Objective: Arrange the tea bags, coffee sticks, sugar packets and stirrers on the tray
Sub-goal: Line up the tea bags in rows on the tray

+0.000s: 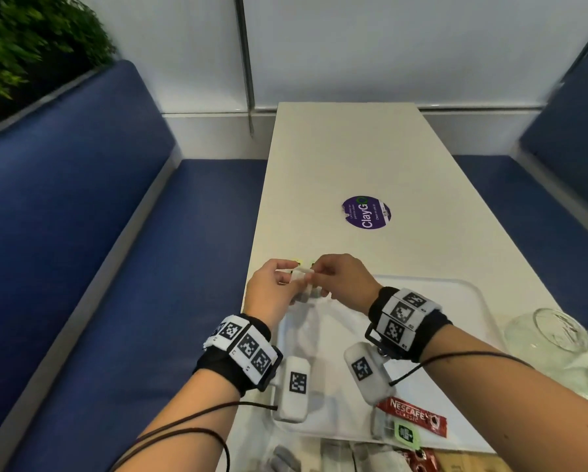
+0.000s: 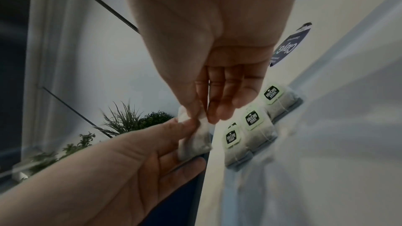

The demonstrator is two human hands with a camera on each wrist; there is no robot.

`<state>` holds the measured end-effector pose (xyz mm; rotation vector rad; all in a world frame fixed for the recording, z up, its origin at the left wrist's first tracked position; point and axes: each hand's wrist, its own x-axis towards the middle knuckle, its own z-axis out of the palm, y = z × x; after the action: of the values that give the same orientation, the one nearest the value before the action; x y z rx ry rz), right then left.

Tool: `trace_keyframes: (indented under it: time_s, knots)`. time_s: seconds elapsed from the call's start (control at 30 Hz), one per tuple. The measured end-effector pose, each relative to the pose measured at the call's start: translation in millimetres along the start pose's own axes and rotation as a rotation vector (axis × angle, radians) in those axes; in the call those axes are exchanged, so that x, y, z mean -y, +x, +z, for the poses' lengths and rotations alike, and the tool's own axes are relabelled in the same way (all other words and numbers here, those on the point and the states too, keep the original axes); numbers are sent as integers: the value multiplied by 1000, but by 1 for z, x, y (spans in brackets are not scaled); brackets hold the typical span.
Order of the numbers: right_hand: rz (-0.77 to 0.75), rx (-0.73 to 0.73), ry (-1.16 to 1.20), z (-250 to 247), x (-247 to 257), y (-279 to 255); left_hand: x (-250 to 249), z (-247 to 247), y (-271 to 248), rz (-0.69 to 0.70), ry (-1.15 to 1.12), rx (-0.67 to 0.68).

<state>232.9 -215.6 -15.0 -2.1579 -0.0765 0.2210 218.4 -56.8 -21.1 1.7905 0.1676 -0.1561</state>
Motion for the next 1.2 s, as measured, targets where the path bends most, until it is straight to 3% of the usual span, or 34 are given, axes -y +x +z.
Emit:
trace_keyframes:
  time_s: [0.1,0.27,0.5,0.6,0.87,1.0,1.2]
  knots:
    - [12,-89,-8,-4,5,-8,-6,5,-6,103,217,-108]
    - [22,-110,10,-4,9,-19,-14,15,-18,100,346,19]
    - [1,-103,40,-3,11,-27,-13,17,-20,170,283,-11]
    - [7,-148,63,-6,3,-23,-10,15,-14,127,182,-10]
    - [120,6,99,-10,-18,-10,3,16,-1,14,136,68]
    - [212,42,-7,-13,-36,-1,13,12,12,17,342,28]
    - [247,-115,-34,-23,-46,11,10,3,29,-11,657,53]
